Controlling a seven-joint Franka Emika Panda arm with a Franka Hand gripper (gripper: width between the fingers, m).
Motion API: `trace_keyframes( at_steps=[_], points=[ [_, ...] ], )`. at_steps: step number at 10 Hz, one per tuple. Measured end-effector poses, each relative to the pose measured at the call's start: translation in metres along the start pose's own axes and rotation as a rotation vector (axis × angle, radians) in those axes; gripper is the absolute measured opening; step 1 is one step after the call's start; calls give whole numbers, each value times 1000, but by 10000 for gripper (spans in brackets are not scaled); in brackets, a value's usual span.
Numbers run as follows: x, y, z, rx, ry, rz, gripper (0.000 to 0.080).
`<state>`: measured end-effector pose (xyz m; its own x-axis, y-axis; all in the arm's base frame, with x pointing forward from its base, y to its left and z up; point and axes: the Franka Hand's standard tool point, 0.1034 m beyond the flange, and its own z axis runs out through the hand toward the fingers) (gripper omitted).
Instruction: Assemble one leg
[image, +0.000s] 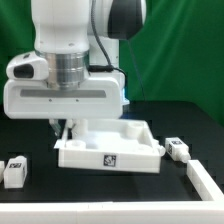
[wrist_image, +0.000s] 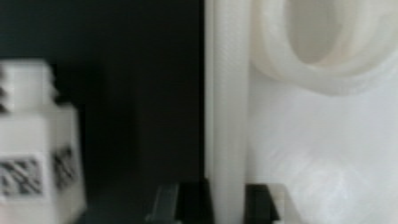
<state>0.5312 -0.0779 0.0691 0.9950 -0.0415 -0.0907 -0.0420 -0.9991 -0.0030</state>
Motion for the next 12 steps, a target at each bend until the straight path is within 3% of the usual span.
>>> trace_keyframes(
  at_steps=[1, 7, 10, 12],
  points=[
    [10, -7, -2, 1, 7, -17, 51],
    [5, -6, 5, 1, -6, -19, 51],
    [29, -34, 33, -9, 8, -25, 51],
    [32, -52, 46, -10, 9, -6, 51]
  ],
)
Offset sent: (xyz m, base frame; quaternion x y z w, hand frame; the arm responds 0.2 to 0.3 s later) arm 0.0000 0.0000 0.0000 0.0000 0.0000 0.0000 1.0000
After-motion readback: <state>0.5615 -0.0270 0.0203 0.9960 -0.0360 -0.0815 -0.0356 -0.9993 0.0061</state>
